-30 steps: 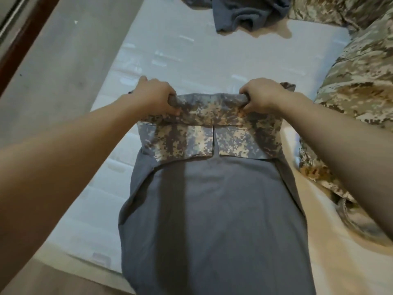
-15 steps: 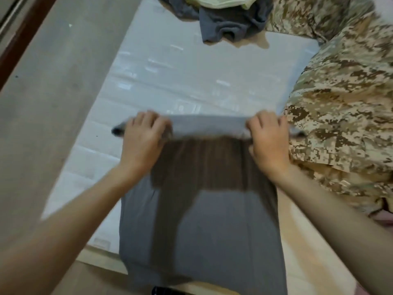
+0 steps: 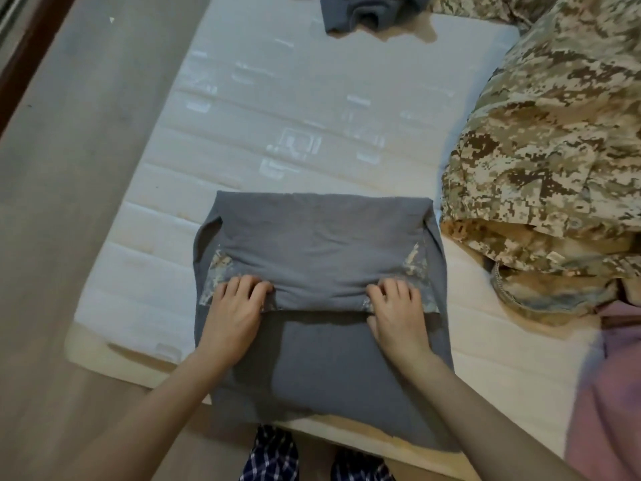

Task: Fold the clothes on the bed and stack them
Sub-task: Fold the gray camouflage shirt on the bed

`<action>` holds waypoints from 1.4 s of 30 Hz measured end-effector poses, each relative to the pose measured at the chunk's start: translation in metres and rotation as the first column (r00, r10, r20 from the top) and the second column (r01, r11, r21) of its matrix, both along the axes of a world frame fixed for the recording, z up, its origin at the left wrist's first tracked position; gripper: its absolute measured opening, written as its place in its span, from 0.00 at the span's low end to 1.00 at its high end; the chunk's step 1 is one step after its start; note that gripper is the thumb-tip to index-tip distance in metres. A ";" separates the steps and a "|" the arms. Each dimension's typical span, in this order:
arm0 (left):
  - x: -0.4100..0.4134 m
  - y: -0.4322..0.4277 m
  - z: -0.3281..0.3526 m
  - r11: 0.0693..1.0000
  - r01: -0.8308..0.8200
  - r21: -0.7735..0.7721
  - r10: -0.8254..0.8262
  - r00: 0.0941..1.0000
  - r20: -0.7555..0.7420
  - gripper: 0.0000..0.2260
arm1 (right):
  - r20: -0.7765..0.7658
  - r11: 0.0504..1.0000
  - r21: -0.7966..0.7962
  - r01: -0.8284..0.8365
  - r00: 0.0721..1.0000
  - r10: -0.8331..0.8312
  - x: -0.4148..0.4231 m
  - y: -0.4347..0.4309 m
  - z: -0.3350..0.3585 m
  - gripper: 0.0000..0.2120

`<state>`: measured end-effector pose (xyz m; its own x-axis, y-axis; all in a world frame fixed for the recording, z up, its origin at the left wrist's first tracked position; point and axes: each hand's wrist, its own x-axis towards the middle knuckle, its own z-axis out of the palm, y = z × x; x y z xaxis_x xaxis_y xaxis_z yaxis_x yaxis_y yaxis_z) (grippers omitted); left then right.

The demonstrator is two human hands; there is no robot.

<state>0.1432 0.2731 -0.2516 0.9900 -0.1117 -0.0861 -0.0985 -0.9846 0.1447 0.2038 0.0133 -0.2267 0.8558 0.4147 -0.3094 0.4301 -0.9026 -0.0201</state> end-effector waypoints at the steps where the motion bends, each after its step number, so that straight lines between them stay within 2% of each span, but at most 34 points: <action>1: -0.004 0.002 0.006 0.999 0.025 -0.028 -0.026 0.998 -0.050 0.12 | -0.065 0.999 0.048 -0.015 0.998 0.019 -0.002 -0.005 0.006 0.15; 4: 0.001 0.011 0.023 0.990 -0.018 -0.136 -0.004 0.988 -0.157 0.14 | -0.121 0.959 0.273 0.071 0.992 -0.039 0.015 -0.018 0.022 0.12; 7: 0.045 0.023 0.032 0.959 -0.205 -0.197 0.187 0.976 -0.108 0.18 | -0.057 0.914 0.364 0.180 0.984 -0.172 0.071 -0.019 0.026 0.10; 10: 0.104 0.040 0.026 0.905 -0.368 -0.216 0.342 0.928 -0.150 0.23 | -0.109 0.931 0.283 0.230 0.972 -0.207 0.136 -0.019 0.022 0.21; 12: 0.135 0.054 0.019 0.872 -0.443 -0.206 0.389 0.885 -0.255 0.27 | -0.204 0.978 0.103 0.180 0.966 -0.156 0.164 -0.021 0.017 0.26; 14: 0.153 0.067 0.015 0.854 -0.487 -0.181 0.387 0.829 -0.405 0.23 | -0.285 0.989 -0.029 0.143 0.947 -0.146 0.179 -0.023 0.014 0.23; 16: 0.160 0.075 0.017 0.866 -0.462 -0.190 0.311 0.796 -0.520 0.13 | -0.354 0.988 -0.035 0.150 0.923 -0.152 0.186 -0.019 0.018 0.12; 18: 0.169 0.081 0.023 0.901 -0.396 -0.180 0.273 0.837 -0.475 0.11 | -0.317 0.985 0.002 0.172 0.934 -0.162 0.196 -0.017 0.025 0.08; 20: 0.184 0.086 0.030 0.898 -0.399 -0.182 0.330 0.888 -0.319 0.12 | -0.125 0.976 0.084 0.199 0.974 -0.187 0.208 -0.013 0.031 0.07; 22: 0.204 0.088 0.035 0.870 -0.447 -0.208 0.409 0.890 -0.200 0.14 | 0.001 0.945 0.199 0.260 0.964 -0.265 0.221 -0.007 0.032 0.07; 25: 0.221 0.084 0.038 0.864 -0.478 -0.159 0.455 0.875 -0.163 0.26 | 0.014 0.903 0.278 0.328 0.939 -0.345 0.226 0.004 0.032 0.24; 27: 0.204 0.077 0.037 0.827 -0.516 -0.223 0.499 0.857 -0.131 0.32 | 0.036 0.882 0.336 0.332 0.931 -0.364 0.206 0.005 0.032 0.28; 29: 0.158 0.067 0.032 0.750 -0.549 -0.369 0.562 0.823 -0.083 0.31 | 0.060 0.843 0.432 0.321 0.922 -0.383 0.160 -0.001 0.028 0.25; 30: 0.126 0.060 0.027 0.677 -0.579 -0.453 0.608 0.788 -0.098 0.30 | 0.041 0.812 0.476 0.338 0.914 -0.404 0.129 -0.007 0.024 0.23; 32: 0.056 0.045 0.018 0.429 -0.714 -0.553 0.725 0.638 -0.261 0.29 | -0.079 0.696 0.522 0.492 0.841 -0.536 0.060 -0.024 0.013 0.22; 33: 0.021 0.037 0.014 0.313 -0.788 -0.531 0.763 0.541 -0.353 0.29 | -0.158 0.617 0.502 0.606 0.765 -0.624 0.027 -0.034 0.007 0.22; 34: -0.011 0.029 0.009 0.252 -0.843 -0.476 0.785 0.466 -0.409 0.28 | -0.220 0.547 0.445 0.709 0.679 -0.701 -0.004 -0.044 0.001 0.23; 35: -0.039 0.022 0.006 0.230 -0.877 -0.421 0.792 0.420 -0.442 0.28 | -0.253 0.500 0.366 0.785 0.601 -0.758 -0.031 -0.053 -0.004 0.23; 37: -0.079 0.011 0.003 0.182 -0.913 -0.365 0.772 0.363 -0.521 0.26 | -0.280 0.454 0.247 0.856 0.512 -0.812 -0.068 -0.067 -0.009 0.22; 38: -0.091 0.007 0.002 0.160 -0.928 -0.337 0.750 0.336 -0.569 0.25 | -0.310 0.437 0.233 0.869 0.492 -0.813 -0.078 -0.071 -0.009 0.20; 40: -0.108 0.003 0.001 0.201 -0.953 -0.226 0.710 0.301 -0.636 0.25 | -0.322 0.442 0.199 0.874 0.485 -0.813 -0.086 -0.076 -0.005 0.18; 42: -0.117 0.005 -0.001 0.230 -0.959 -0.165 0.652 0.278 -0.705 0.23 | -0.251 0.438 0.113 0.892 0.452 -0.856 -0.083 -0.082 -0.002 0.23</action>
